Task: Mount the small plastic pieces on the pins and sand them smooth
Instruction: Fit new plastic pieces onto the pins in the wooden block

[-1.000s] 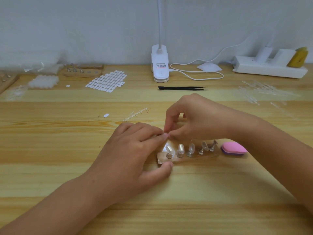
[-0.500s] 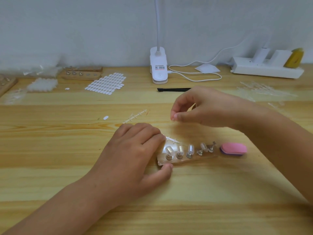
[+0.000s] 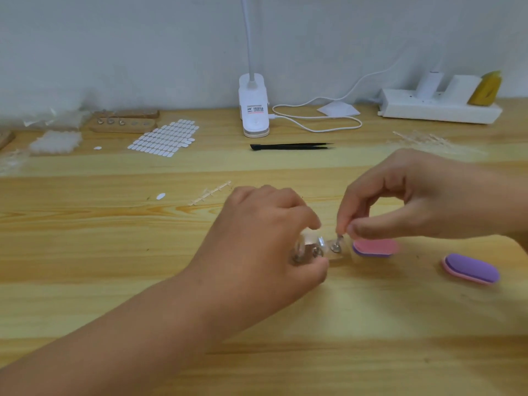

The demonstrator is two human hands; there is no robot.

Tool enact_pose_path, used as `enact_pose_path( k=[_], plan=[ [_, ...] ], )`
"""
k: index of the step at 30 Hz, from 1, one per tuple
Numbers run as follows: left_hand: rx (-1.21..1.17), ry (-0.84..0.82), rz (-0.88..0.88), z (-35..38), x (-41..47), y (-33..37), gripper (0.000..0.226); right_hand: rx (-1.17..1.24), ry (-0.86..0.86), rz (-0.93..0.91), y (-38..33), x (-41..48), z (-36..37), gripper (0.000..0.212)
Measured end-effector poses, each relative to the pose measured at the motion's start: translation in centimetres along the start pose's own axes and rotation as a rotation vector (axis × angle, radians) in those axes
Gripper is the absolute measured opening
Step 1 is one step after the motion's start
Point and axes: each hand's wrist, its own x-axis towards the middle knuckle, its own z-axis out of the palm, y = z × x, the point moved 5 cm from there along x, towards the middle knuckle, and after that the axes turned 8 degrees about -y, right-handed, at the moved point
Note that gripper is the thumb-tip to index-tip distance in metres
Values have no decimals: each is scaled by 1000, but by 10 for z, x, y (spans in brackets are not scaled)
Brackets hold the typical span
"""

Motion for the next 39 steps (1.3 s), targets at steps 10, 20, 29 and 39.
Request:
enact_pose_path(
  k=[10,20,29,39],
  plan=[
    [-185,99,-95,19,19,9,18,38,-11,-39,2,3,3,15],
    [-259,123,-111,21,18,8,19,-48,47,-1,-5,2,8,14],
    [-241,141,-117,20,17,9,13,-15,92,130,-5,3,9,5],
    [-249,116,-132,21,17,8,8,-73,84,218,-7,-1,5,11]
  ],
)
